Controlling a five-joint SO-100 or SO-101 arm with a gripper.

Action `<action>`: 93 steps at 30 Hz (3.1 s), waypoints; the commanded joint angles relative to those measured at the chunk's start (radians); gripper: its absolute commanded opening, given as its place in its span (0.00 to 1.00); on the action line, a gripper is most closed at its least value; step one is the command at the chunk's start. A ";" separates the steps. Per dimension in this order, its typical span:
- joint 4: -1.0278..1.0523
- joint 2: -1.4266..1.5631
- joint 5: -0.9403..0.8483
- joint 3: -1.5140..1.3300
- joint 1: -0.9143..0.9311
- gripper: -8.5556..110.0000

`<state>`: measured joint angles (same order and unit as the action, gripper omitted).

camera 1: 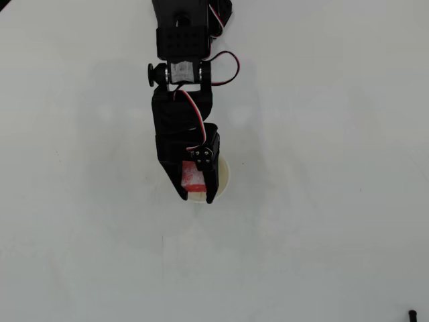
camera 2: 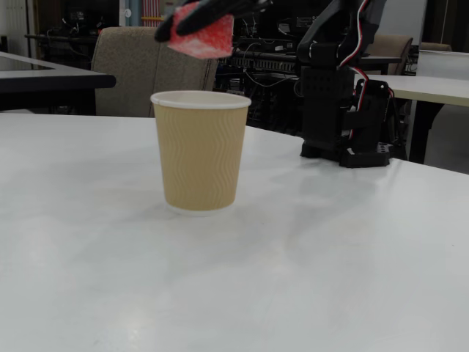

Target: Grasp a red cube and put it in the cup.

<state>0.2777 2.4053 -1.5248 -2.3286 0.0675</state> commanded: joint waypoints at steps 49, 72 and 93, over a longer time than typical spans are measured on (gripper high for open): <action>-0.017 0.123 0.008 -0.052 0.035 0.14; -0.023 0.124 0.015 -0.067 0.044 0.25; -0.026 0.183 0.184 -0.103 0.160 0.25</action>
<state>0.2777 2.5617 -1.3806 -2.4467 0.1902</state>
